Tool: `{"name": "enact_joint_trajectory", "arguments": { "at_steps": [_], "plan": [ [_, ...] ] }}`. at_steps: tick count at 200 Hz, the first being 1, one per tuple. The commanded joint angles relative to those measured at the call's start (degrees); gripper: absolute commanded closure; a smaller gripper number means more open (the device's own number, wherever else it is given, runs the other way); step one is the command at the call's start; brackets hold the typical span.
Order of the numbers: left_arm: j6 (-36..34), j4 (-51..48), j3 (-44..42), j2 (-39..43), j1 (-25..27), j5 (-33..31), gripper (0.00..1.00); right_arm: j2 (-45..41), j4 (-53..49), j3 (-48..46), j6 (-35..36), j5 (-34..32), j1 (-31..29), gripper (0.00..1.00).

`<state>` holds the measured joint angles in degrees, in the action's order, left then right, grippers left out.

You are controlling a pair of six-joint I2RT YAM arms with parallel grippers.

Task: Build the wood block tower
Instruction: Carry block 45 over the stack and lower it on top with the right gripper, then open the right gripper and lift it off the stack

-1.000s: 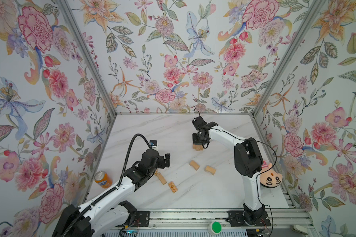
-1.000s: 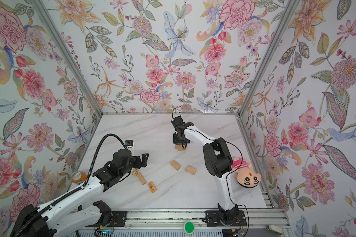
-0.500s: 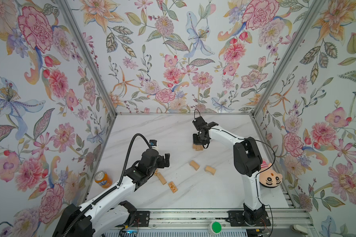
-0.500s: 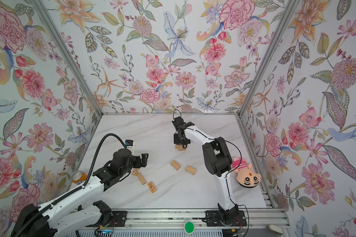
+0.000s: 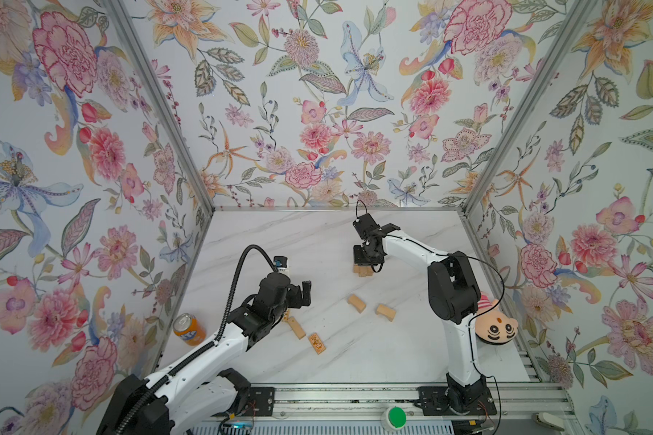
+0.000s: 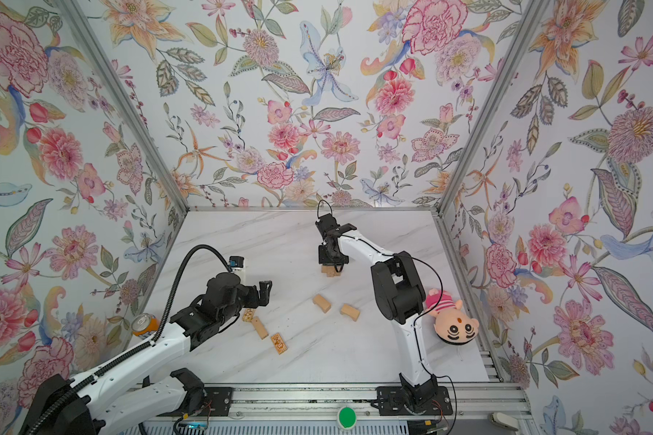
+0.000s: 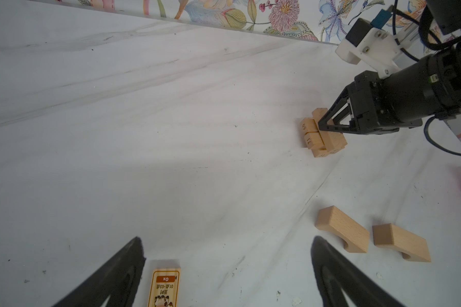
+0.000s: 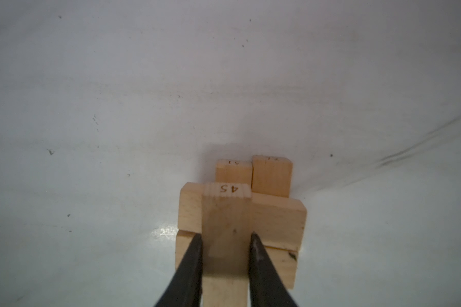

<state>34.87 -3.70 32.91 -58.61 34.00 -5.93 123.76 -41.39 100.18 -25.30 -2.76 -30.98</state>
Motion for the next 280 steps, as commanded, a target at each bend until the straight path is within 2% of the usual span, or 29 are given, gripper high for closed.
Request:
{"name": "enact_joint_trajectory", "arguments": {
  "at_steps": [1,58,85,280],
  "plan": [
    [-0.77,1.02,-0.45,1.03,-0.95,0.91,0.01,1.76,-1.33,2.01,0.34,0.99,0.24,0.72],
    [-0.72,1.08,-0.79,1.71,-1.12,1.36,0.01,1.38,-1.34,2.61,-0.11,0.76,0.30,0.60],
    [-0.65,1.05,-0.82,2.06,-1.06,1.20,0.01,0.21,-1.42,2.66,0.05,0.16,0.36,0.58],
    [-0.46,1.16,-1.88,3.74,-1.67,1.10,0.01,0.52,-3.16,4.85,1.27,-1.85,0.57,0.59]
  ]
}}
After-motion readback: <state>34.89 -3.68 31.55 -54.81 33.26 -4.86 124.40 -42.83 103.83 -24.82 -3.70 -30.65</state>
